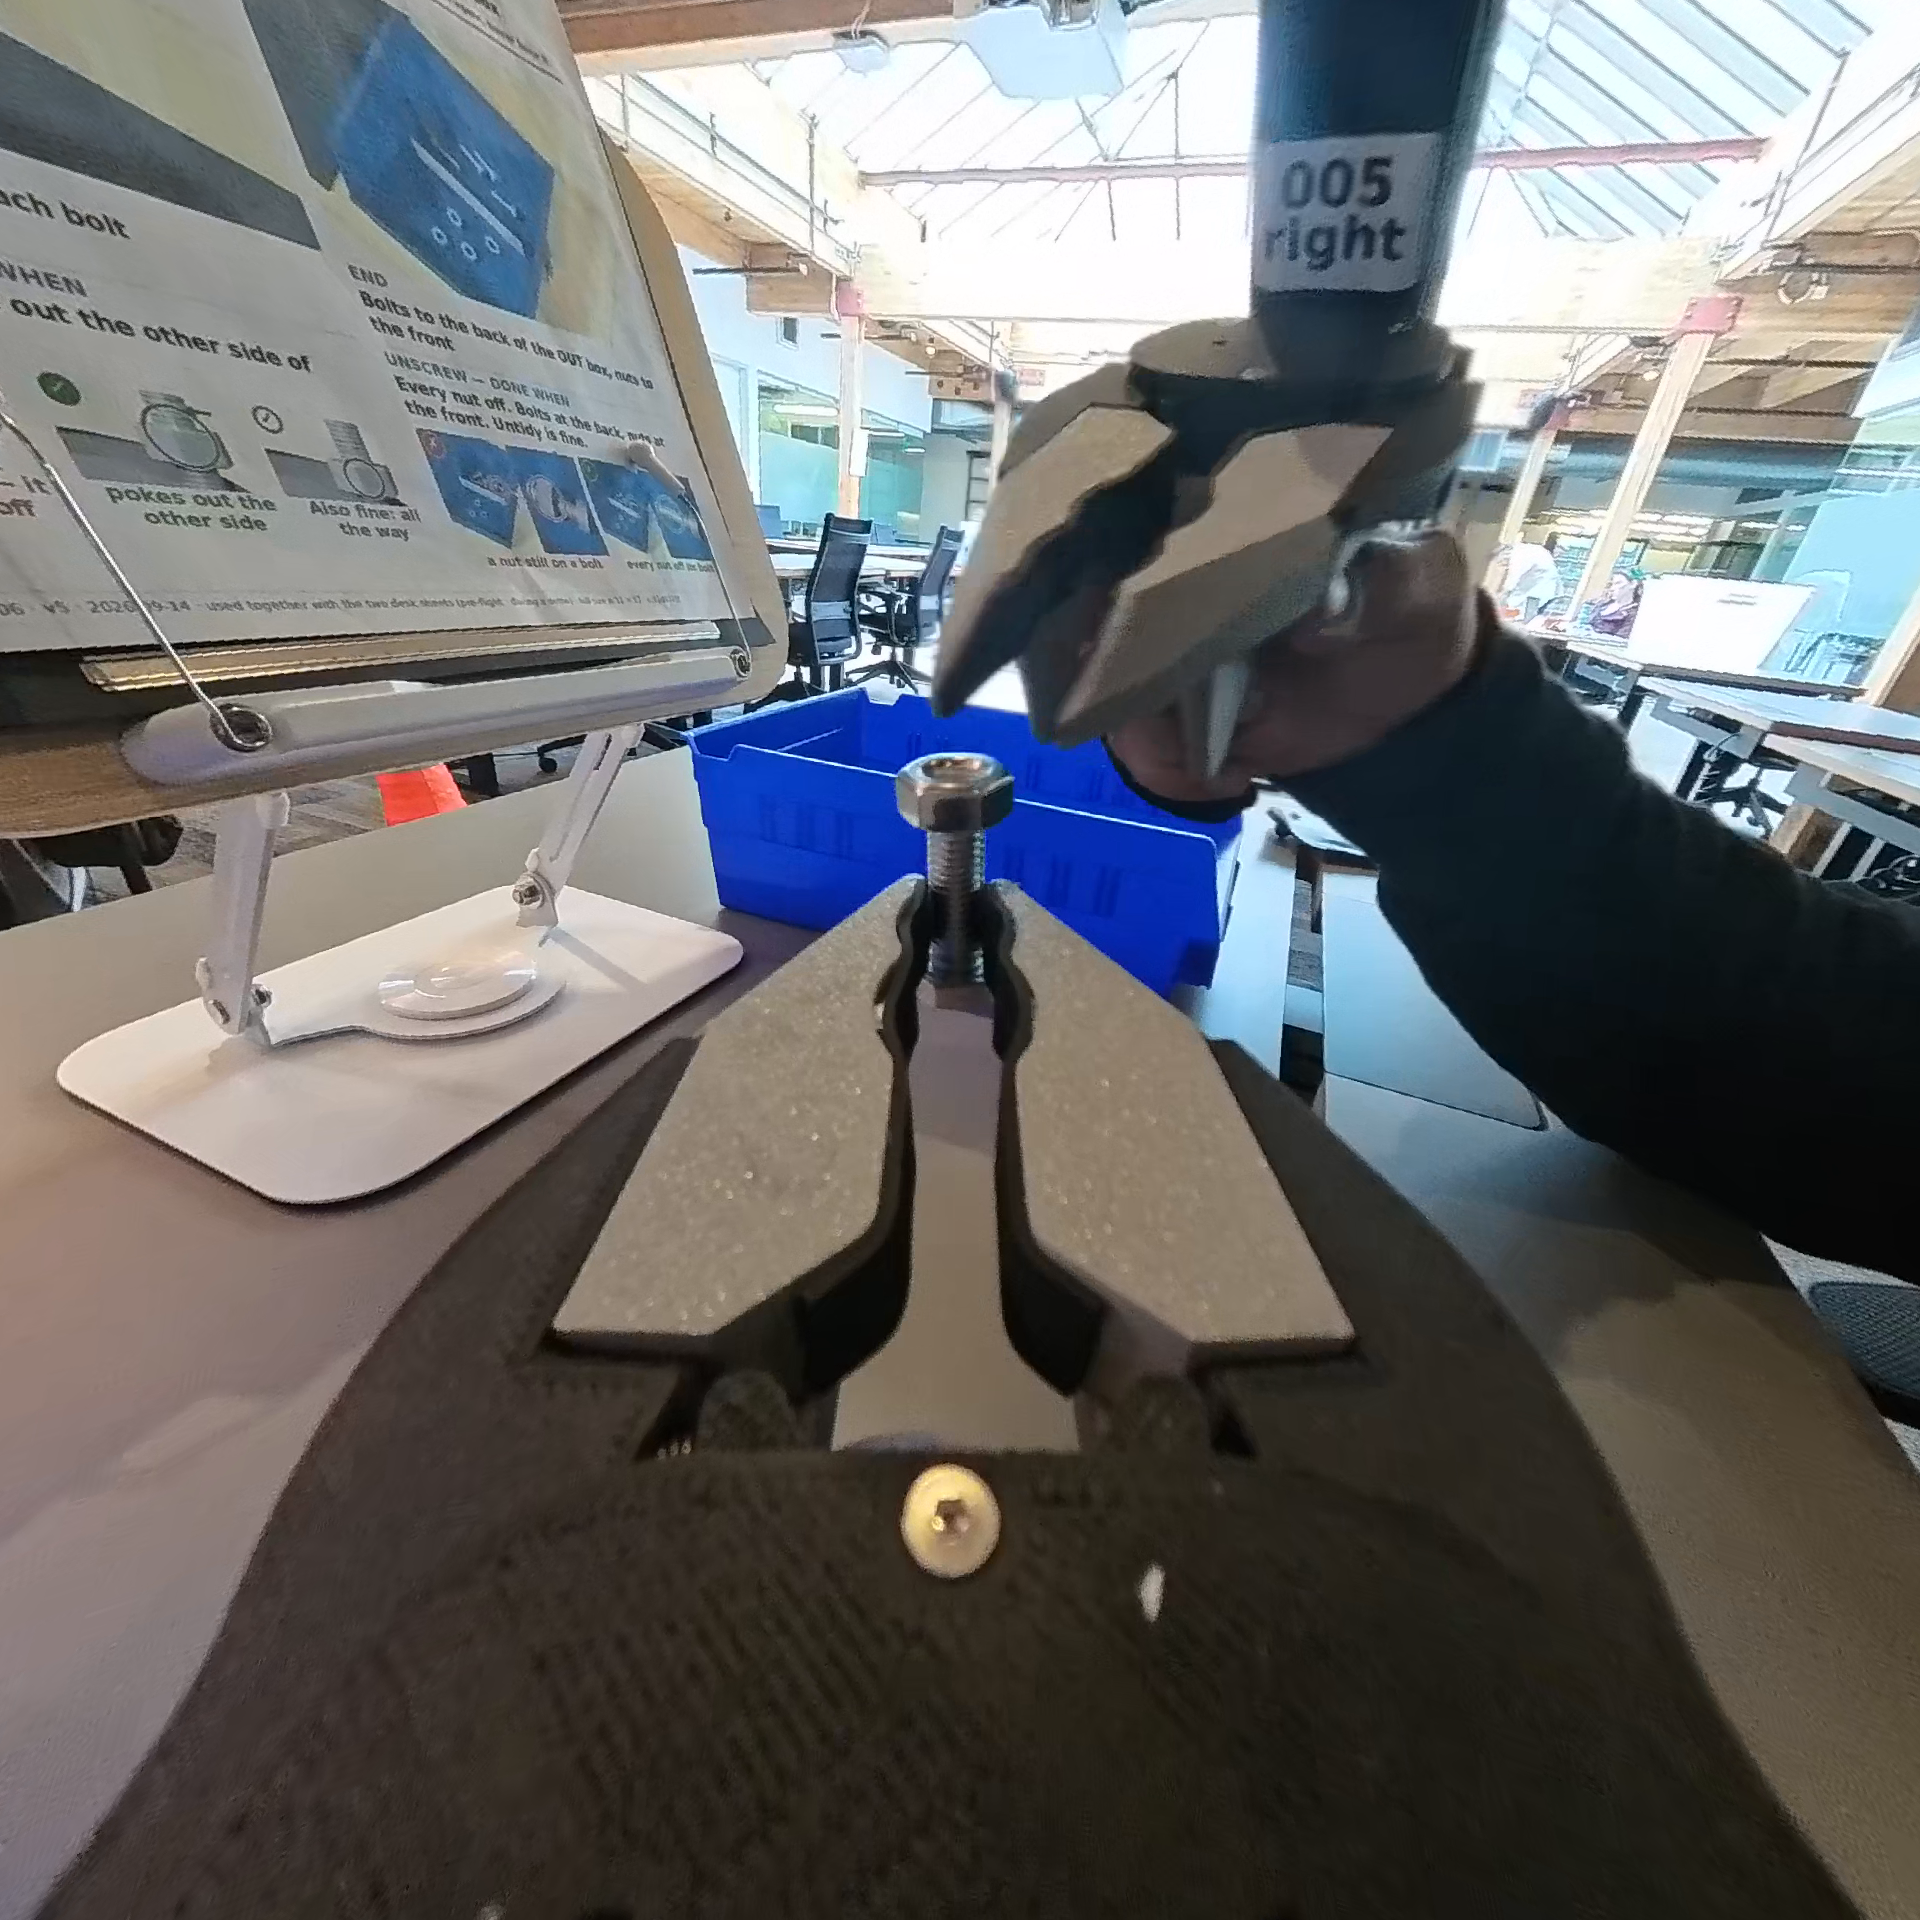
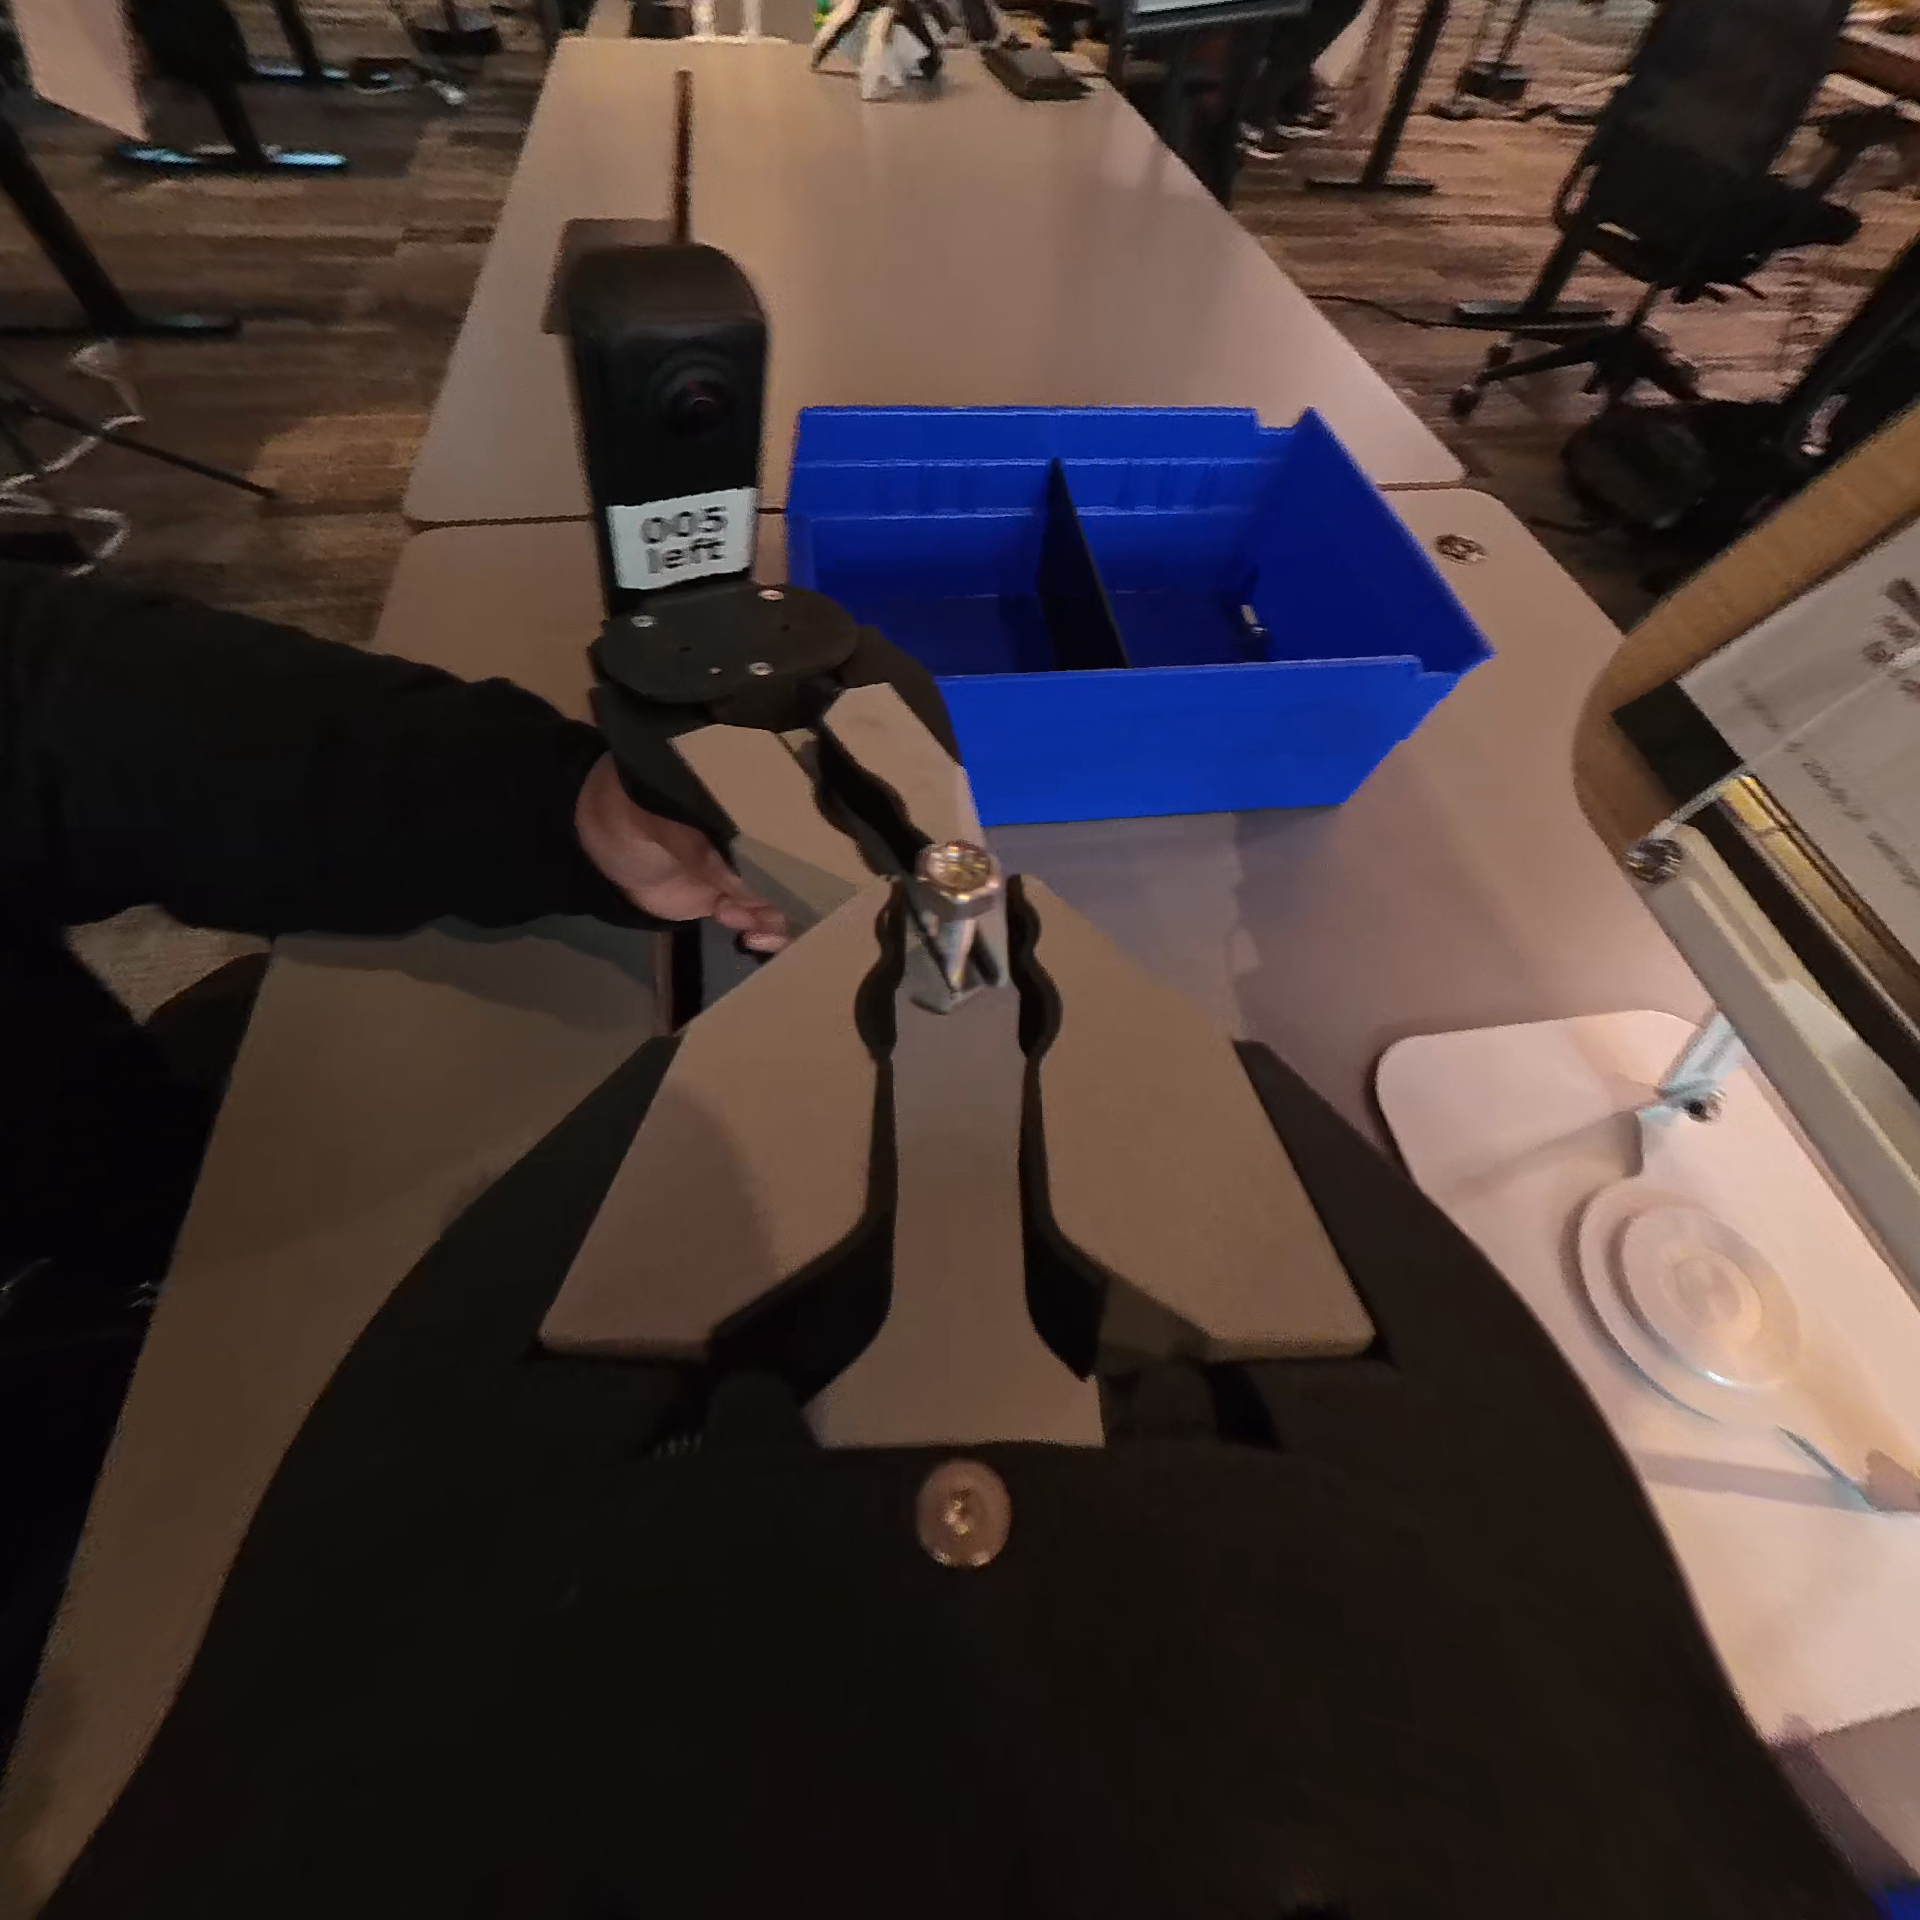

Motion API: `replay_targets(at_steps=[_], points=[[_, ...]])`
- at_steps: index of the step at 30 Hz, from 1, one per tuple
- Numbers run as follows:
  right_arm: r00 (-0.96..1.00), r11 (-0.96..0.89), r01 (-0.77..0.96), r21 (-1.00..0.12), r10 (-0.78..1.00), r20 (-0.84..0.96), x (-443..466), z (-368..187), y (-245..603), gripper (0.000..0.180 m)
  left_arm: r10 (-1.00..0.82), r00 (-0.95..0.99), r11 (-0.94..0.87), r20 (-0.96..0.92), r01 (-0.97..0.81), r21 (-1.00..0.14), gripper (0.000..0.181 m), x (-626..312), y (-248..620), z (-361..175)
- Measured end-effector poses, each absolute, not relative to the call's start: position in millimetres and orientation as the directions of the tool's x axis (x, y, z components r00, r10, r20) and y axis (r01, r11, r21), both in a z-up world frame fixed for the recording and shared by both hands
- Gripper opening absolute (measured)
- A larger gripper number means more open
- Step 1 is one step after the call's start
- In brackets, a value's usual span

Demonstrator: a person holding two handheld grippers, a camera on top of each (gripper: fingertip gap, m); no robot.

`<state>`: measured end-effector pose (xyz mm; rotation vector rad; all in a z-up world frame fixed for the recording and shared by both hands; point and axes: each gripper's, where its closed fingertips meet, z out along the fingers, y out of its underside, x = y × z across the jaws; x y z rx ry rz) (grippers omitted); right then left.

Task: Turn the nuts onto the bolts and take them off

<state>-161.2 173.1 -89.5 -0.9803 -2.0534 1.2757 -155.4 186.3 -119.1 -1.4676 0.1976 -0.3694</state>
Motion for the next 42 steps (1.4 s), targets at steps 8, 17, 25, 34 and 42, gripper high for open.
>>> replay_targets(at_steps=[8,17,25,34,42], points=[[-0.666,0.315,0.337,-0.887,0.746,0.012,-152.4,-99.2,157.2,0.013,-0.337,0.936,0.051,0.105,0.13,-0.99,0.006,-160.5,187.6,-120.9],[-0.618,0.298,0.325,-0.898,0.786,0.037,-157.1,-92.9,169.9,0.017,-0.351,0.931,0.054,0.101,0.127,-0.99,0.006,-157.1,187.3,-120.3],[-0.619,0.333,0.346,-0.877,0.783,0.053,-159.6,-102.6,165.7,0.025,-0.352,0.932,0.049,0.092,0.116,-0.992,0.006,-155.2,188.1,-121.7],[-0.653,0.334,0.353,-0.874,0.757,0.026,-153.0,-102.9,160.0,0.016,-0.339,0.935,0.05,0.102,0.126,-0.991,0.006,-159.2,188.2,-121.1],[-0.645,0.322,0.361,-0.875,0.764,0.015,-152.3,-102.2,166.0,0.015,-0.341,0.934,0.047,0.104,0.128,-0.991,0.006,-159.0,188.6,-121.6]])
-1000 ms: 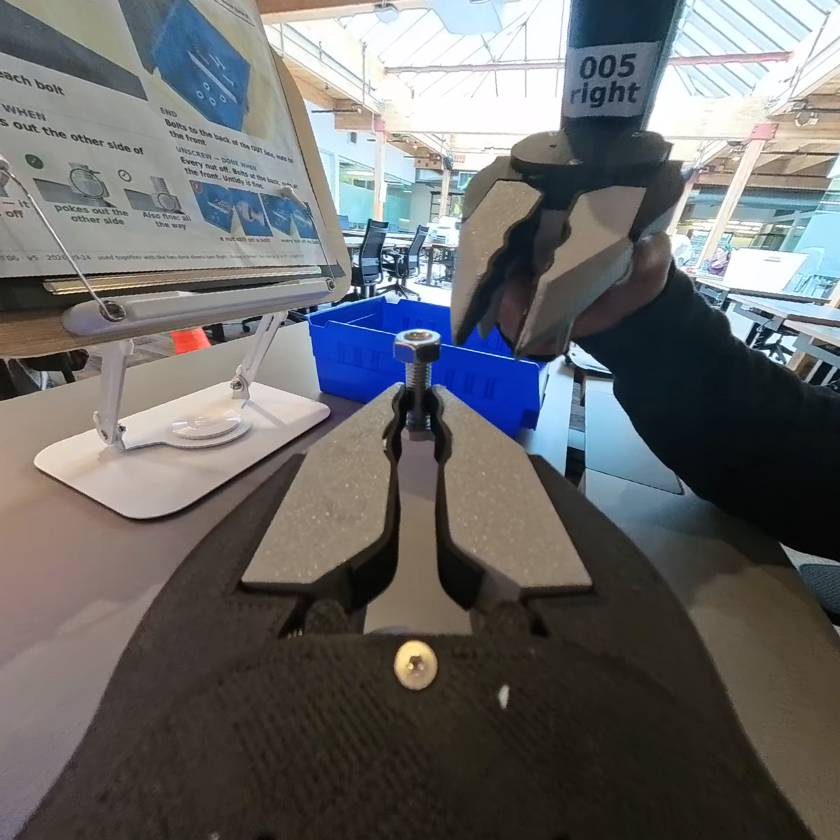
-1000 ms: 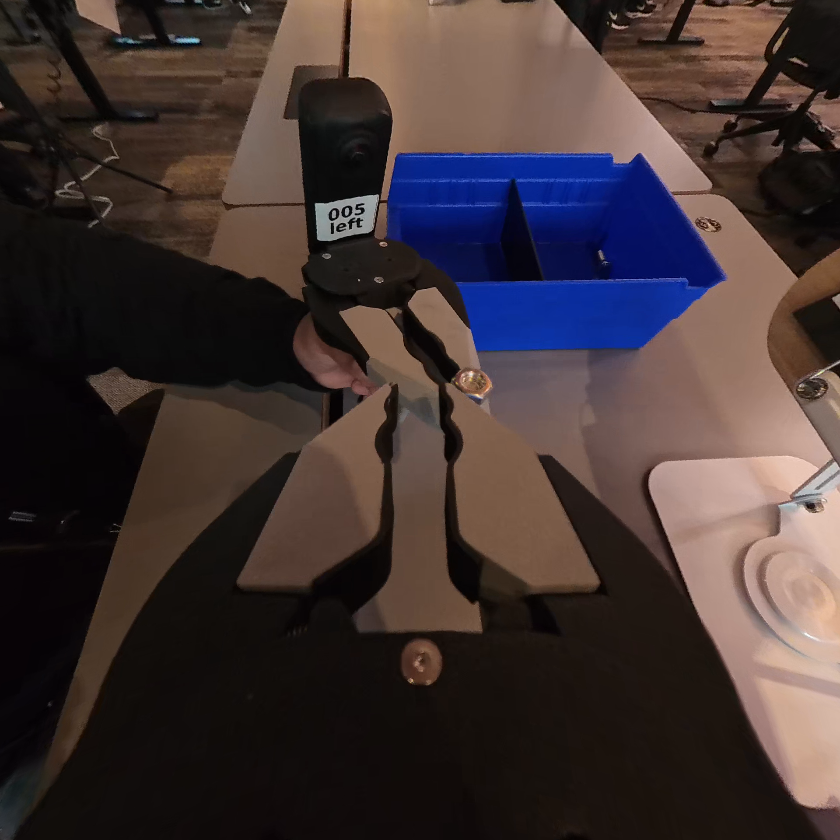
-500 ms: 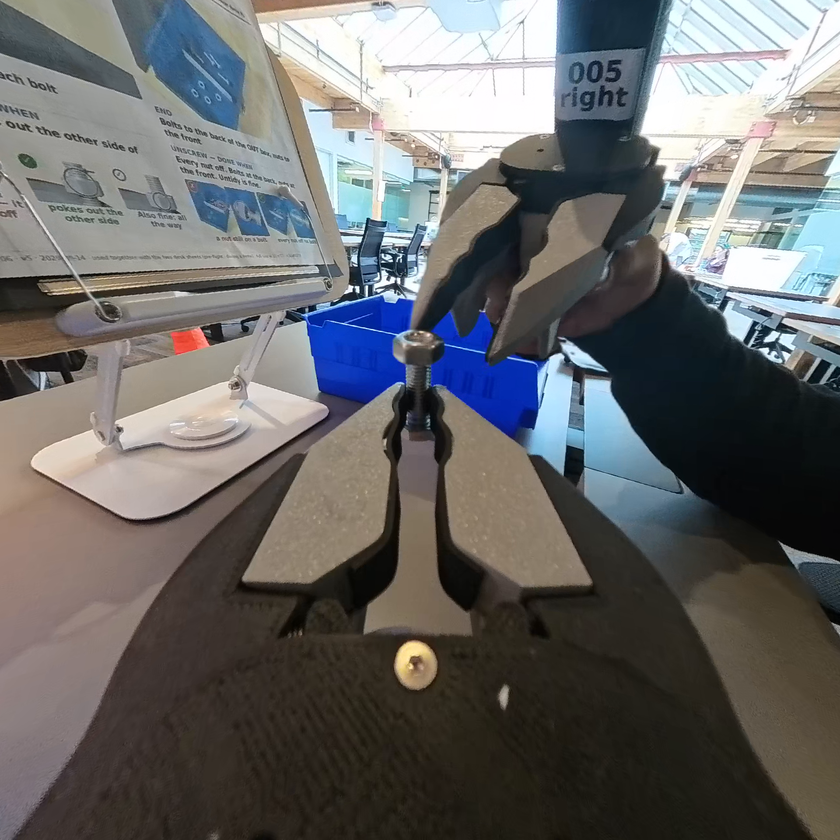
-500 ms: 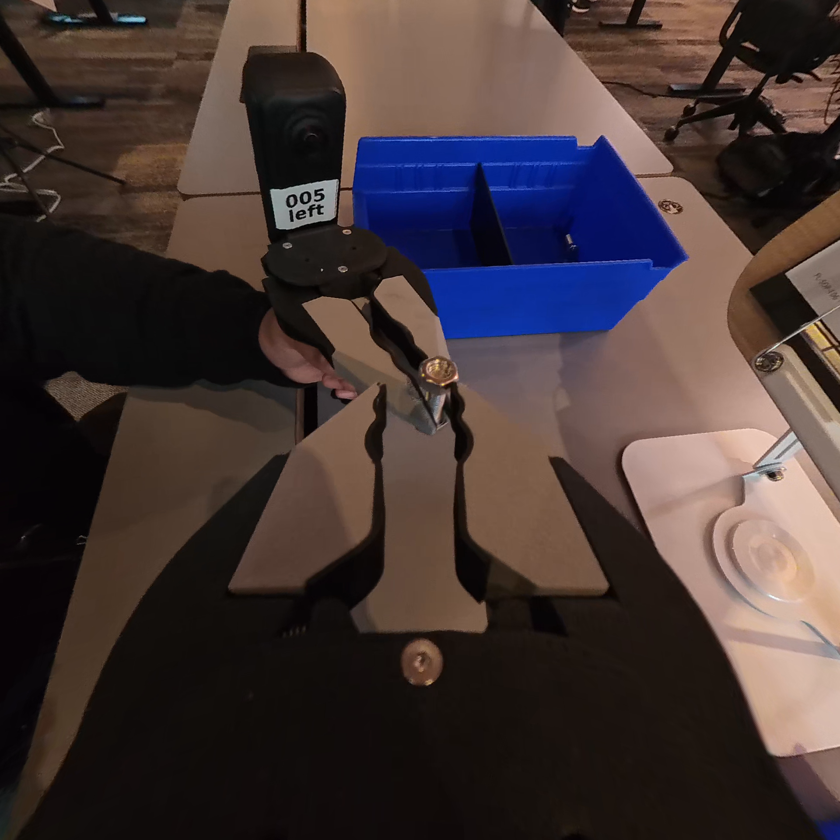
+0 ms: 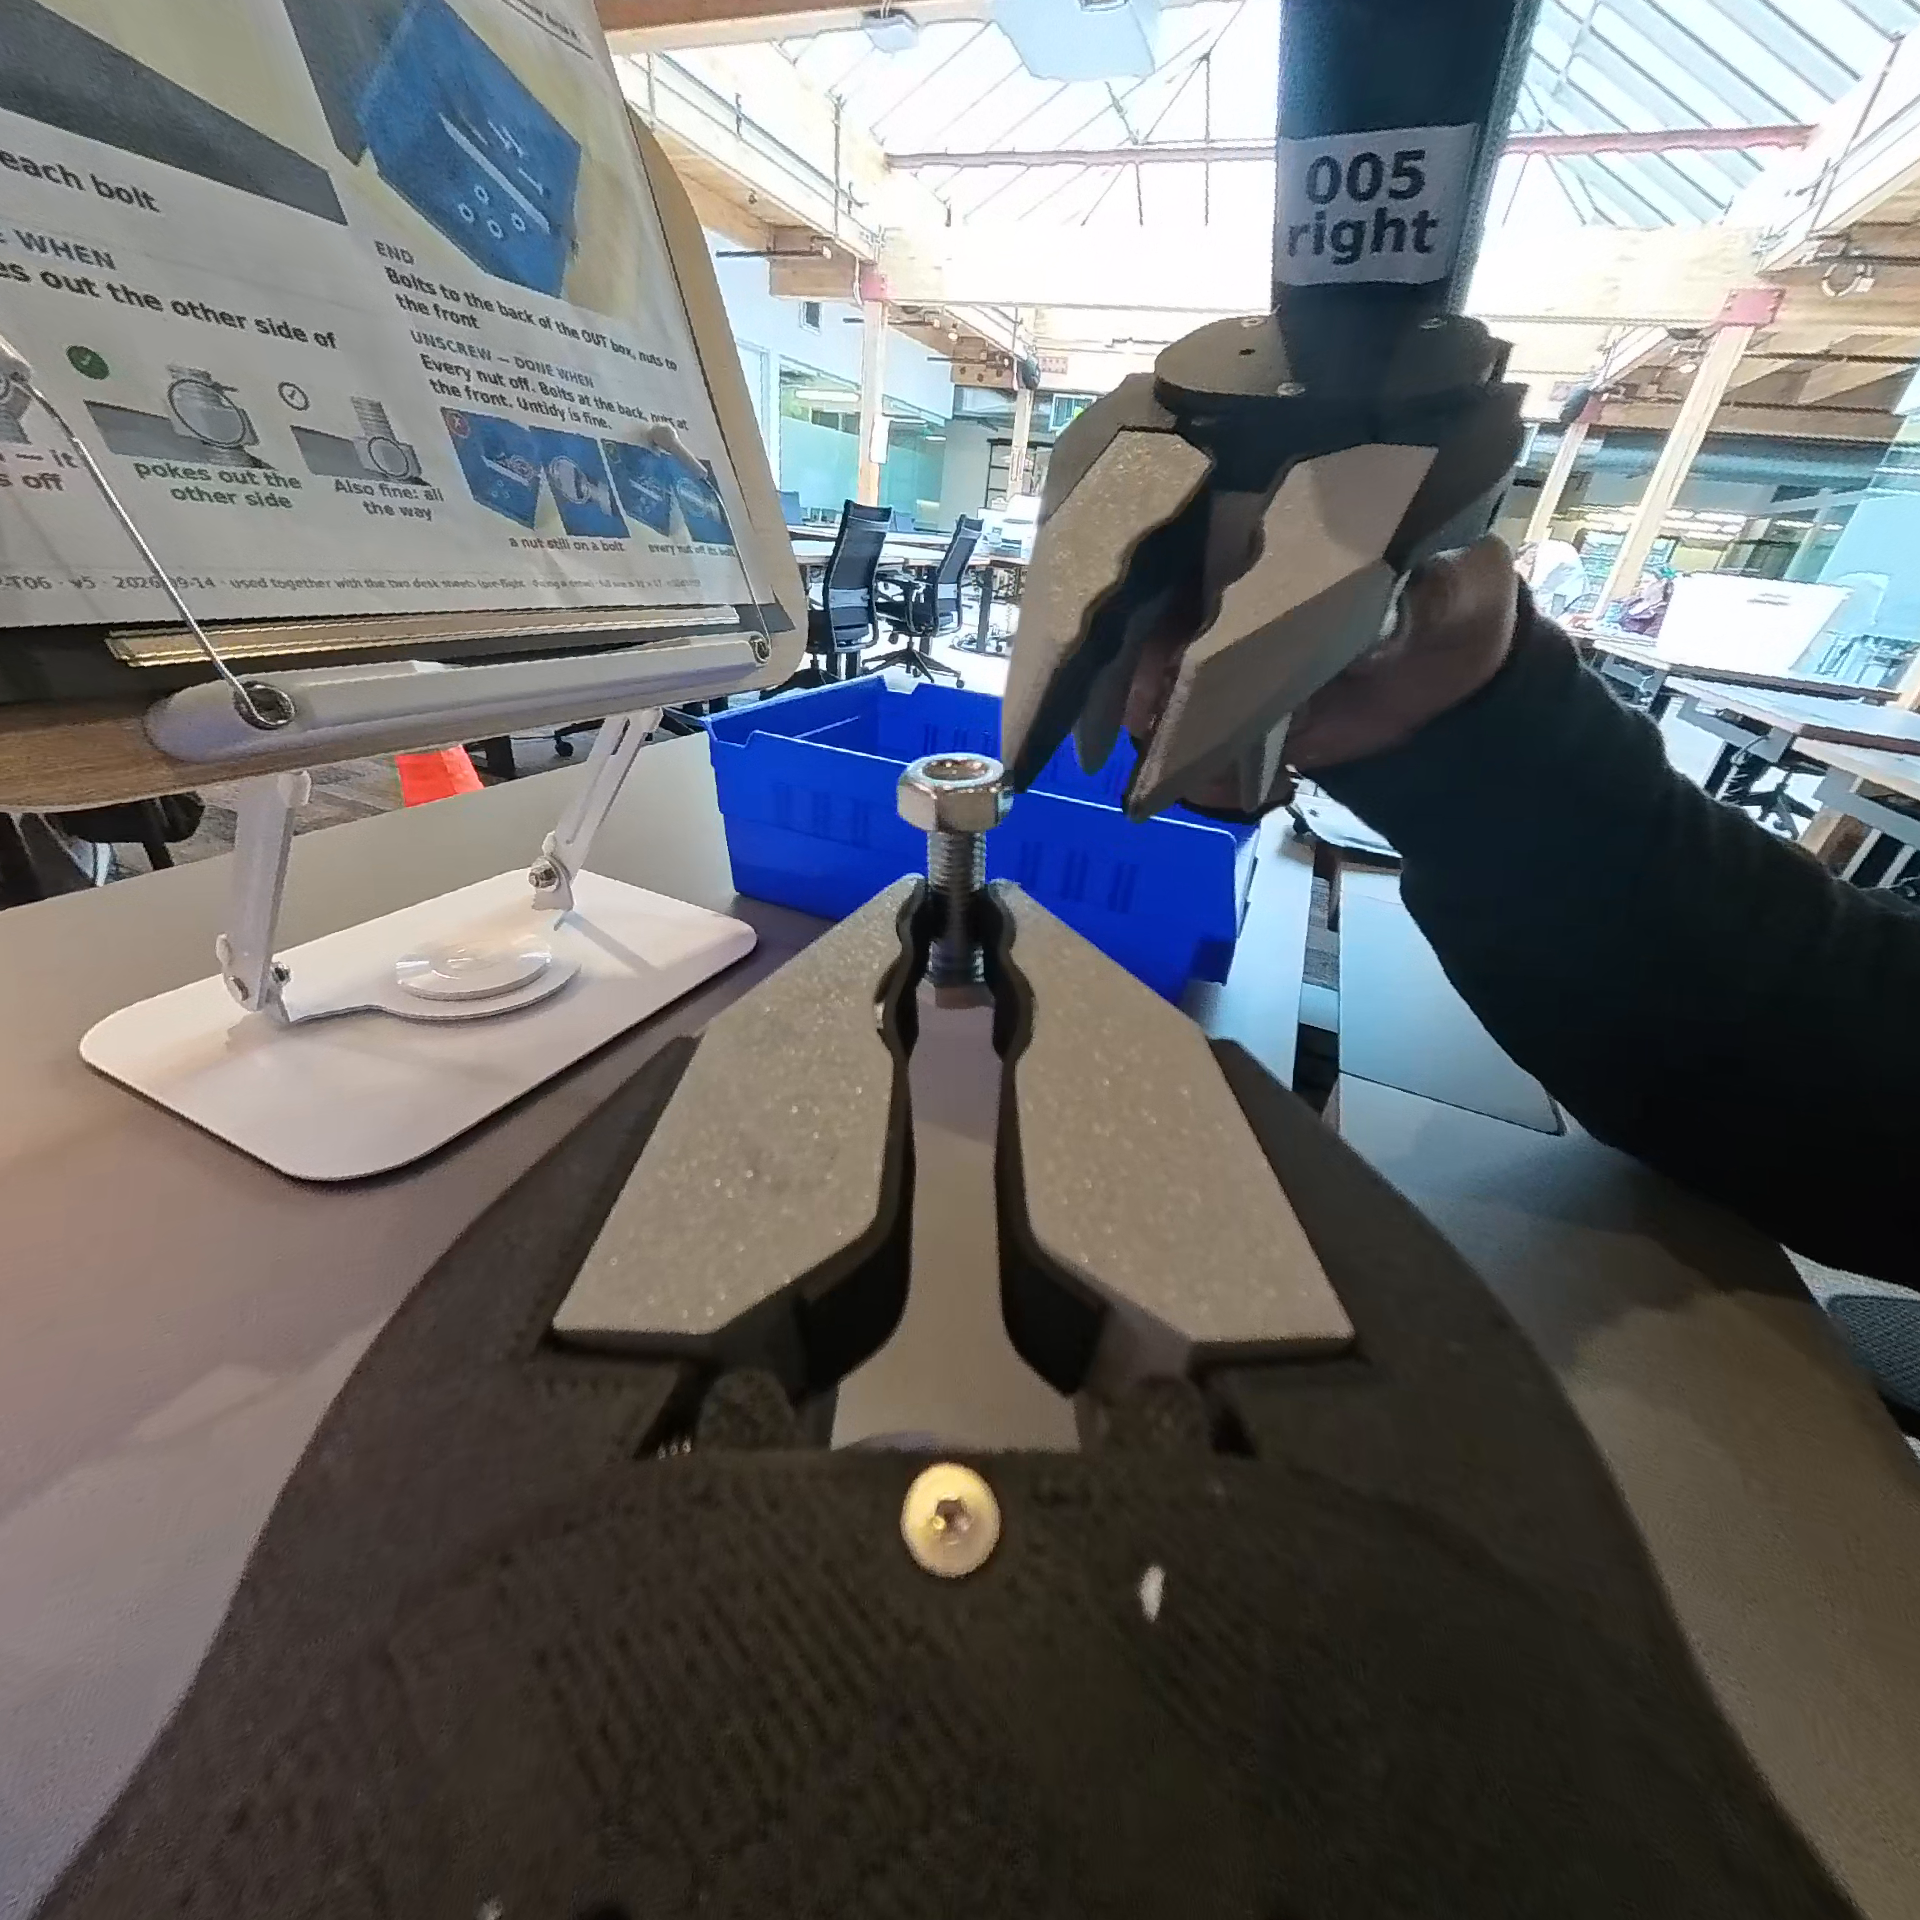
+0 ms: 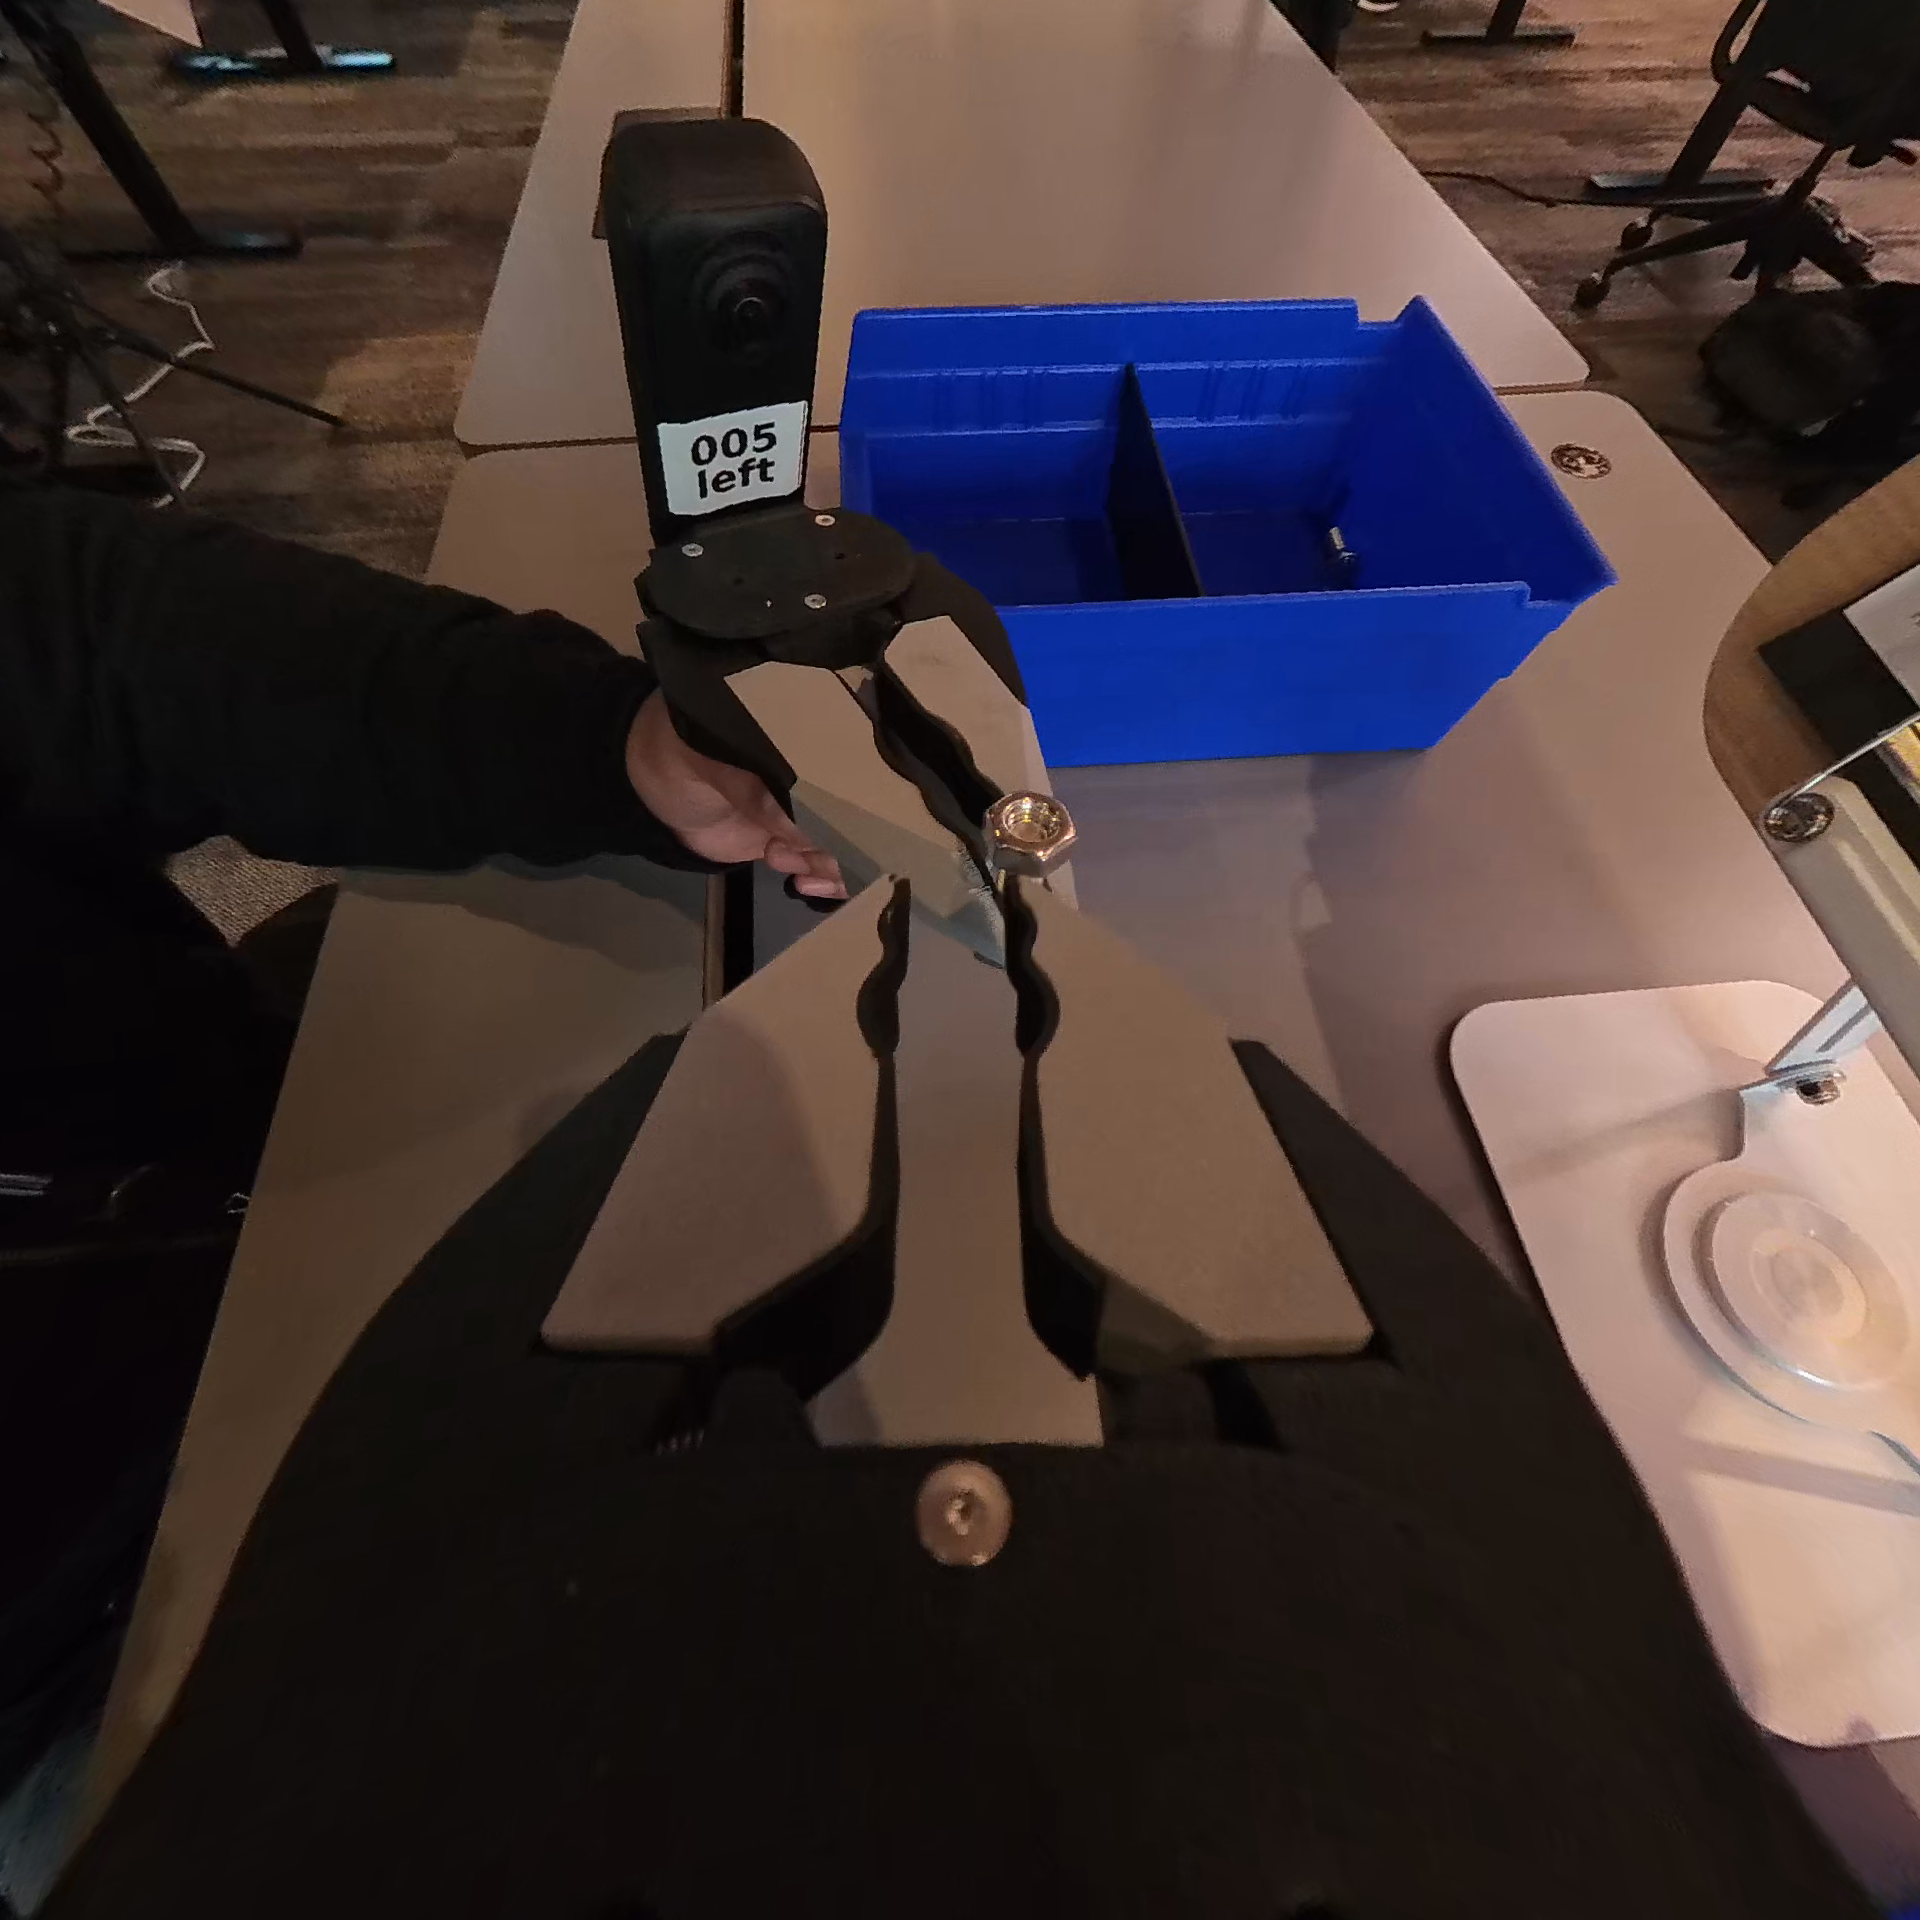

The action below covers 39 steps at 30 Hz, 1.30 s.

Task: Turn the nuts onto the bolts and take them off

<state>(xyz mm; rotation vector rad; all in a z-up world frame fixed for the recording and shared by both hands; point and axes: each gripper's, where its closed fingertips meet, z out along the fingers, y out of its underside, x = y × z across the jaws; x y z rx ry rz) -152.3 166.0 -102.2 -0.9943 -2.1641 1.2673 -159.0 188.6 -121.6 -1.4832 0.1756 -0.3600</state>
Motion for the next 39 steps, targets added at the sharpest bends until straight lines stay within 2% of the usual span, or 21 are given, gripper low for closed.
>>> replay_targets(at_steps=[5,9,11,12,22,26,27,29,37,39], points=[[-0.589,0.289,0.358,-0.888,0.808,0.025,-162.3,-99.7,174.8,0.018,-0.342,0.934,0.046,0.104,0.128,-0.991,0.006,-158.7,188.8,-121.8],[-0.628,0.315,0.363,-0.877,0.778,0.02,-157.8,-104.1,165.6,0.02,-0.338,0.936,0.044,0.103,0.125,-0.991,0.006,-159.2,189.0,-122.4],[-0.685,0.322,0.351,-0.879,0.729,-0.006,-148.1,-101.3,154.0,0.007,-0.337,0.935,0.045,0.11,0.133,-0.99,0.006,-160.6,188.8,-121.7],[-0.697,0.318,0.343,-0.884,0.717,-0.012,-145.9,-98.8,150.2,0.007,-0.337,0.935,0.045,0.109,0.132,-0.99,0.006,-160.4,188.8,-121.8],[-0.57,0.276,0.375,-0.885,0.822,0.014,-164.6,-101.1,177.2,0.023,-0.337,0.936,0.044,0.104,0.126,-0.991,0.006,-159.0,189.2,-122.5],[-0.635,0.317,0.387,-0.866,0.772,-0.002,-155.8,-107.3,162.0,0.017,-0.327,0.939,0.047,0.107,0.13,-0.99,0.006,-161.5,188.9,-121.9],[-0.665,0.323,0.373,-0.87,0.747,-0.008,-151.7,-105.5,155.2,0.009,-0.328,0.938,0.045,0.111,0.133,-0.99,0.006,-162.0,188.8,-122.0],[-0.695,0.314,0.34,-0.886,0.718,-0.012,-147.7,-98.3,146.1,0.009,-0.329,0.938,0.045,0.108,0.13,-0.99,0.006,-161.1,188.9,-122.0],[-0.562,0.283,0.365,-0.887,0.827,0.032,-164.4,-97.8,177.4,0.016,-0.33,0.938,0.044,0.107,0.129,-0.991,0.006,-160.3,188.9,-122.5],[-0.578,0.29,0.368,-0.884,0.815,0.027,-164.1,-100.4,172.5,0.016,-0.332,0.937,0.041,0.106,0.127,-0.991,0.007,-159.7,189.2,-123.1]])
